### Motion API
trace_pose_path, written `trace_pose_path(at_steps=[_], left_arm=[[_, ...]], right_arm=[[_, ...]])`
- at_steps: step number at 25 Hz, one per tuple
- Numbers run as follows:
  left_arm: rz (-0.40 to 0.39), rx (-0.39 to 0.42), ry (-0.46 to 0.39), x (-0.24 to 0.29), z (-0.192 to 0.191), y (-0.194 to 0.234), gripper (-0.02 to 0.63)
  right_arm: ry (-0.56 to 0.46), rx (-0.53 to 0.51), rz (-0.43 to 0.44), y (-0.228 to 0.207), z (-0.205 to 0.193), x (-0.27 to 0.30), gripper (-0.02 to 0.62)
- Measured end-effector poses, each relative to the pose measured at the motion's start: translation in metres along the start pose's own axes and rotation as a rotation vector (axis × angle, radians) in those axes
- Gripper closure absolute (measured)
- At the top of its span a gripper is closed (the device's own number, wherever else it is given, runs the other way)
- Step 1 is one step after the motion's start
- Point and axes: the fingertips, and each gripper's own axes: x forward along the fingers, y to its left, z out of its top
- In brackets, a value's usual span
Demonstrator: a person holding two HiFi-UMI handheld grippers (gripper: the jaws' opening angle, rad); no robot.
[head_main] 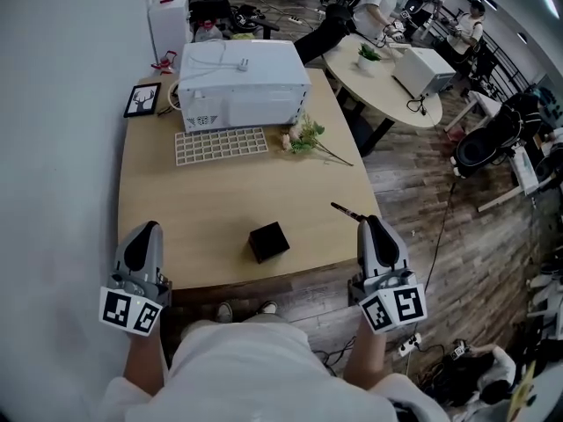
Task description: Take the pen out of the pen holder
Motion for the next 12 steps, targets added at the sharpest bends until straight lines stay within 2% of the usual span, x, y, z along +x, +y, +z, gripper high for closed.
trace_pose_path(at_steps=[12], left_arm=[[-0.018, -0.014, -0.007, -0.008, -0.001, -0.005, 0.594]], right_arm=[[0.006, -0.012, 0.024, 0.017, 0.002, -0.001, 0.549]])
